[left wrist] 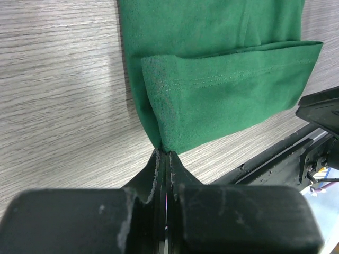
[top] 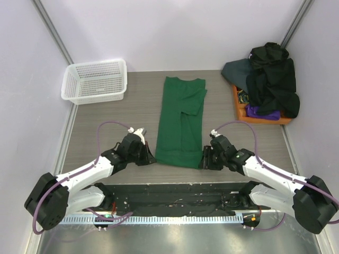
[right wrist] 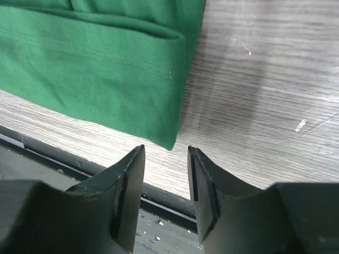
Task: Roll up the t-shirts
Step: Roll the T-shirt to the center of the board.
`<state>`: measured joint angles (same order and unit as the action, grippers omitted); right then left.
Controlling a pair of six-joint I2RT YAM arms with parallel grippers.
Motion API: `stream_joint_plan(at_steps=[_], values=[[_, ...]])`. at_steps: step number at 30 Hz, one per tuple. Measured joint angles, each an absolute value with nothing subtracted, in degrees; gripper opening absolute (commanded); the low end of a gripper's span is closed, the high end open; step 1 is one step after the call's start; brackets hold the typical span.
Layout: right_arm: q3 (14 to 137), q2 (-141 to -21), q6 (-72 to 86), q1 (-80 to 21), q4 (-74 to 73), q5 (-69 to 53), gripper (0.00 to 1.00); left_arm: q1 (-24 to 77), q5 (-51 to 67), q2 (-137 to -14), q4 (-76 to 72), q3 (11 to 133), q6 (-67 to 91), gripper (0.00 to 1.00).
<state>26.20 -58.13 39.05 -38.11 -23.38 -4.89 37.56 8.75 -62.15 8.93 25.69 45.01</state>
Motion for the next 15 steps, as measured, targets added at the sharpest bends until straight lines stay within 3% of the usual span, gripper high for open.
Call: stream_joint_plan(at_steps=[11,14,15], values=[[25.87,-64.05,39.16,-40.73,-19.68,-4.95,0.37,37.56,8.8,-62.43,8.84,25.06,45.04,0.0],[26.04,-64.88,39.13,-40.95,-18.61,-4.67,0.26,37.56,8.82,-62.52,8.84,25.02,45.04,0.0],[26.04,-65.08,39.16,-41.01,-18.44,-4.51,0.12,37.56,8.82,-62.52,8.84,25.02,45.04,0.0]])
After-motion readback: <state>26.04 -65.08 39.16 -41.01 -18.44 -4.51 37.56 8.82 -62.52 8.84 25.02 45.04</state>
